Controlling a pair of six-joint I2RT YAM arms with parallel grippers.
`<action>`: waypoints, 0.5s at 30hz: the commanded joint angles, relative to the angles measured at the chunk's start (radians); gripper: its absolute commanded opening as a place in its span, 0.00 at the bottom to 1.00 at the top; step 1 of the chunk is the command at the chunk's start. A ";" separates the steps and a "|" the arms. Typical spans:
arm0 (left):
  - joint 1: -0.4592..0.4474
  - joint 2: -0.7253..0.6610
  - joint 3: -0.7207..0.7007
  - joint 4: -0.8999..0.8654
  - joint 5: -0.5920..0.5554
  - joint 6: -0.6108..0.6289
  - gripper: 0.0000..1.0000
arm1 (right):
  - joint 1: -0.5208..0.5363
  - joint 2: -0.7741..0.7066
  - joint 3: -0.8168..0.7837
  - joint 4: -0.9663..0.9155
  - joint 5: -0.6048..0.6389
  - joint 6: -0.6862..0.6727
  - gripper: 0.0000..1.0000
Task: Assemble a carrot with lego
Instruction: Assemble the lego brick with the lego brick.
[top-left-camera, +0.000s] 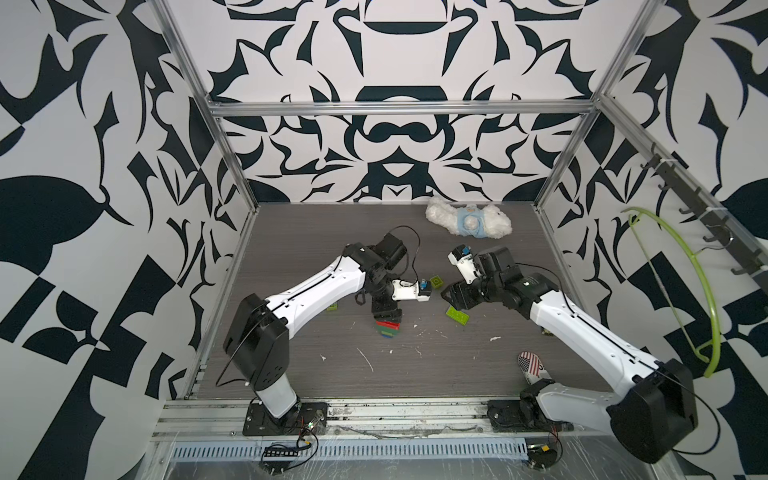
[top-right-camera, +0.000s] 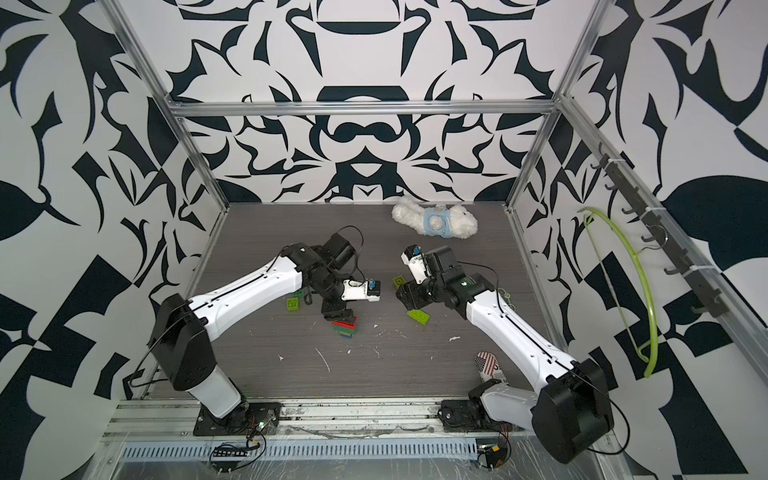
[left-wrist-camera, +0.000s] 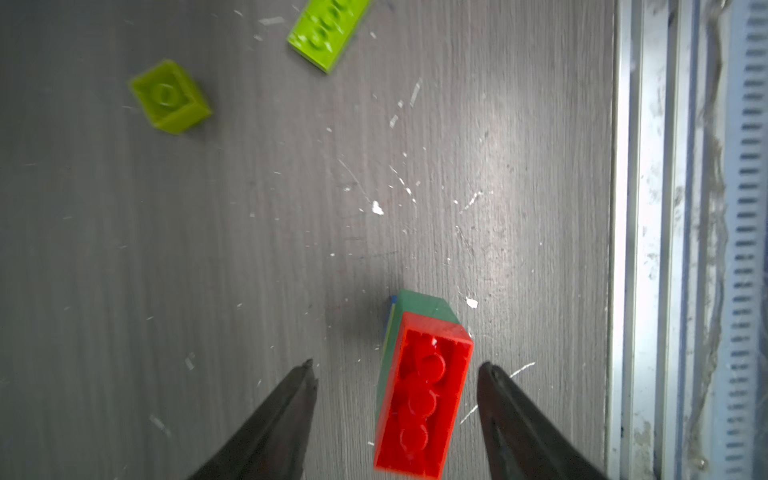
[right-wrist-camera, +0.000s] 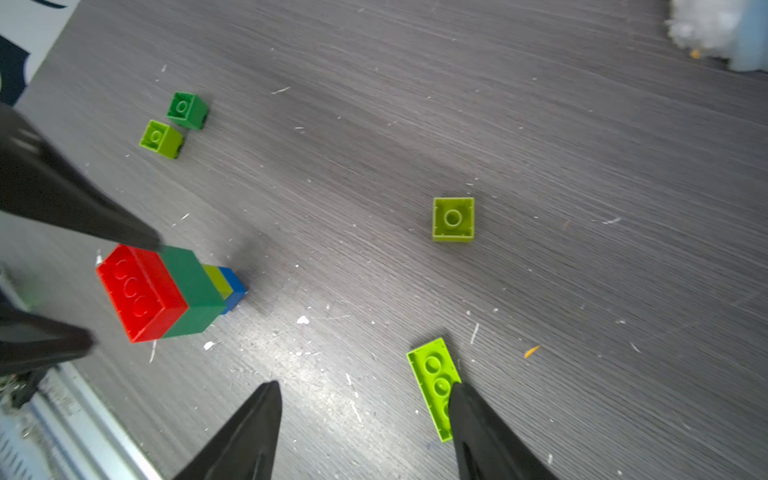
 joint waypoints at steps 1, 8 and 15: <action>0.025 -0.077 0.016 0.066 0.079 -0.154 0.69 | -0.005 -0.027 -0.010 0.048 0.083 0.043 0.70; 0.102 -0.188 -0.004 0.199 0.059 -0.527 0.70 | -0.005 0.007 -0.013 0.061 0.177 0.076 0.71; 0.204 -0.294 -0.073 0.247 -0.008 -0.883 0.75 | -0.001 0.078 0.030 -0.008 0.171 0.058 0.73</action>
